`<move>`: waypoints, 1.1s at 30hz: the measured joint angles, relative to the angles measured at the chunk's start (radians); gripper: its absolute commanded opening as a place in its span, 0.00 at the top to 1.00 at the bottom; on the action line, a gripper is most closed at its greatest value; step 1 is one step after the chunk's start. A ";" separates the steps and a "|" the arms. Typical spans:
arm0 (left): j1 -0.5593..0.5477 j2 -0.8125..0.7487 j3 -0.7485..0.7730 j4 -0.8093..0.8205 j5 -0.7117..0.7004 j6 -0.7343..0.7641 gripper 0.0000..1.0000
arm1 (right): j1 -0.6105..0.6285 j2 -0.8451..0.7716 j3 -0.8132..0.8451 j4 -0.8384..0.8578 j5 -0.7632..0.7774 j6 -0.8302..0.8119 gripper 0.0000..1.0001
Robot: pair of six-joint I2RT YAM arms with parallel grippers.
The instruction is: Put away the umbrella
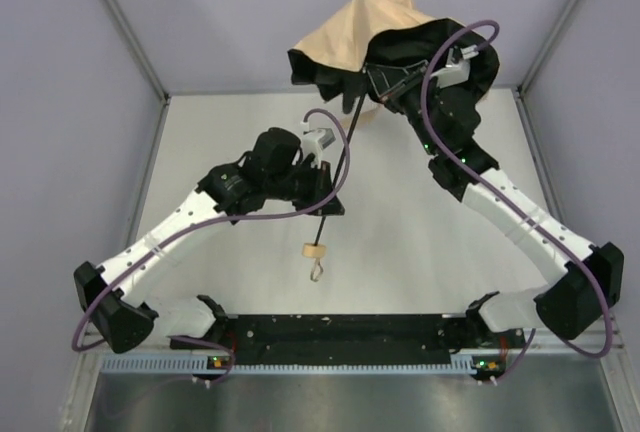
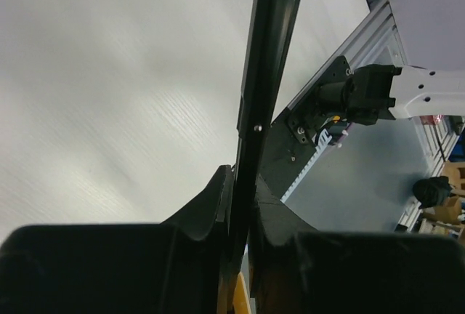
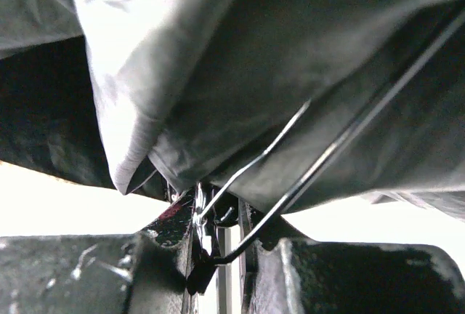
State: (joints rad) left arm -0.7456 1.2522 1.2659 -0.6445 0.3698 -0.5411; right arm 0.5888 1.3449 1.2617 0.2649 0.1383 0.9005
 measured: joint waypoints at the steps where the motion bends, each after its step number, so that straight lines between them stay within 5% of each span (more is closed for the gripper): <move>1: 0.004 0.015 0.025 -0.018 0.008 0.019 1.00 | 0.004 -0.008 -0.002 0.008 0.029 -0.004 1.00; 4: 0.017 0.031 0.055 -0.032 0.011 0.058 1.00 | 0.009 -0.014 0.018 0.003 0.060 -0.035 1.00; 11: 0.055 0.024 0.054 -0.021 -0.061 0.051 0.50 | 0.057 -0.017 0.108 -0.029 0.054 -0.265 1.00; 13: 0.091 0.021 0.052 0.009 -0.134 0.009 0.43 | 0.094 -0.021 0.114 -0.023 0.023 -0.370 1.00; 19: 0.125 -0.169 -0.046 0.049 -0.304 -0.078 0.48 | 0.155 -0.021 0.025 0.126 -0.034 -0.701 1.00; 26: 0.123 -0.518 -0.332 0.049 -0.385 -0.165 0.55 | 0.153 0.020 -0.213 0.414 0.026 -0.961 1.00; 33: 0.123 -0.612 -0.478 0.030 -0.387 -0.204 0.55 | 0.153 0.109 -0.228 0.638 0.051 -1.122 1.00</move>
State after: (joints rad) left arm -0.6224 0.6399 0.7879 -0.6144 -0.0170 -0.7452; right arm 0.7422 1.4544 1.0340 0.9028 0.1890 -0.2214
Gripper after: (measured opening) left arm 0.451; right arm 0.127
